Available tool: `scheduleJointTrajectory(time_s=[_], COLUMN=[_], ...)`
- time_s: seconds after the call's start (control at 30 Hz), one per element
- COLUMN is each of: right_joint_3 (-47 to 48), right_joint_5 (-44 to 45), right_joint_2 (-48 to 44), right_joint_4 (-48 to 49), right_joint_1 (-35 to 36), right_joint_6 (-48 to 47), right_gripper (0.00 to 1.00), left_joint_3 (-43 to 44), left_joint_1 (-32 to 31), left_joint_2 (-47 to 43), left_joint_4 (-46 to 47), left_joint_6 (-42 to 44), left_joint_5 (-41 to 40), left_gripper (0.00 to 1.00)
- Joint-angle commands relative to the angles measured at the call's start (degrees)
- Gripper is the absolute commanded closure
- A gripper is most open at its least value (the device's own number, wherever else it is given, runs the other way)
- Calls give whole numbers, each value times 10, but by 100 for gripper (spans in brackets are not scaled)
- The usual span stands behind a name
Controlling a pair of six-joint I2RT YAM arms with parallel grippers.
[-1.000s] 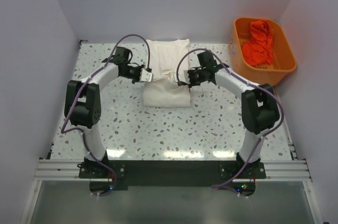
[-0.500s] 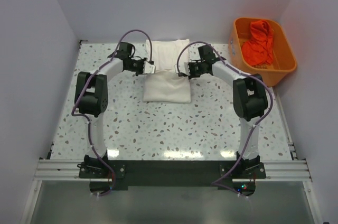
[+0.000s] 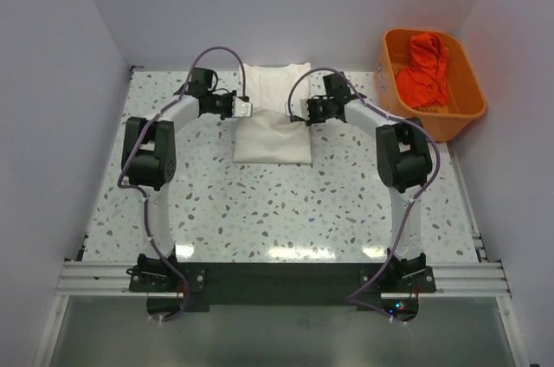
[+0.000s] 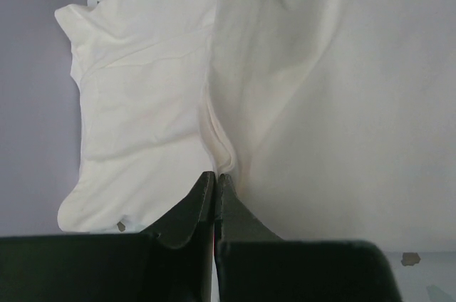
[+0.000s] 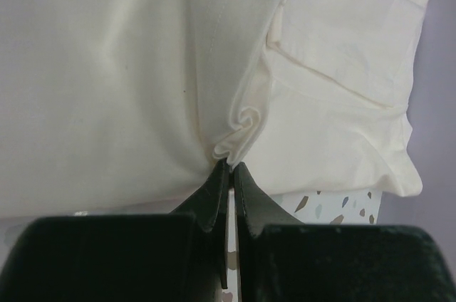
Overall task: Fold and stack the t-shirts
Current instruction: Fold the tshirt
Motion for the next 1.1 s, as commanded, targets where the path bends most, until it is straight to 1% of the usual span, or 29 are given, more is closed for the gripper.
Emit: scheduleJointTrajectory(time_s=[0.0, 0.03, 0.1, 0.13, 0.17, 0.2, 0.23, 0.27, 0.3, 0.33, 0.4, 0.43, 0.47, 0.5, 0.53, 0.57, 0.6, 0.67, 0.7, 0.73, 0.8, 0.83, 0.93, 1.07], right_joint_3=[35, 36, 42, 42, 43, 43, 40, 39, 40, 43, 39, 32, 23, 2, -9, -16, -26, -38, -58, -70, -103, -111, -133, -161], right_joint_5=[12, 18, 37, 48, 55, 57, 74, 80, 82, 82, 67, 59, 49, 27, 16, 3, -8, -14, -13, -12, -5, 7, 25, 54], right_joint_2=[21, 25, 32, 33, 33, 29, 25, 17, -1, -12, -38, -71, -86, -105, -132, -142, -149, -164, -169, -174, -182, -182, -170, -152], right_joint_4=[38, 38, 35, 44, 48, 52, 67, 69, 71, 56, 20, -23, -45, -67, -97, -122, -146, -196, -202, -206, -202, -194, -167, -129], right_joint_1=[-3, -3, -3, -2, -2, -3, -4, -6, -10, -22, -33, -39, -40, -40, -37, -34, -28, -4, 4, 23, 40, 56, 73, 84], right_joint_6=[1, 1, -1, 8, 11, 16, 32, 39, 65, 75, 86, 89, 85, 77, 74, 72, 66, 61, 60, 63, 67, 74, 97, 92], right_gripper=[100, 100, 99, 79, 68, 57, 42, 37, 34, 31, 27, 27, 28, 28, 30, 33, 36, 42, 45, 51, 54, 57, 63, 63], left_joint_3=[13, 13, 13, 13, 15, 14, 9, 2, -6, -11, -30, -61, -77, -92, -120, -134, -156, -174, -196, -208, -245, -256, -281, -300], left_joint_1=[7, 7, 7, 7, 7, 8, 9, 15, 19, 25, 40, 44, 48, 48, 48, 46, 43, 27, 21, 16, -2, -7, -24, -36], left_joint_2=[19, 22, 29, 32, 33, 31, 25, 5, -6, -18, -65, -82, -116, -132, -147, -170, -179, -195, -200, -209, -219, -224, -219, -210], left_joint_4=[39, 43, 63, 74, 93, 102, 120, 176, 184, 184, 169, 161, 134, 114, 89, 40, 16, -42, -56, -65, -66, -66, -64, -35], left_joint_6=[-7, -7, -21, -32, -50, -57, -75, -149, -176, -188, -197, -197, -186, -174, -159, -130, -119, -94, -85, -77, -69, -60, -53, -66], left_joint_5=[-9, -13, -31, -36, -44, -61, -72, -83, -93, -89, -76, -69, -62, -44, -35, -22, -3, -2, 4, 6, 0, -4, -19, -36], left_gripper=[100, 98, 91, 79, 70, 64, 56, 53, 46, 44, 41, 41, 41, 41, 41, 41, 41, 42, 42, 43, 43, 43, 45, 46])
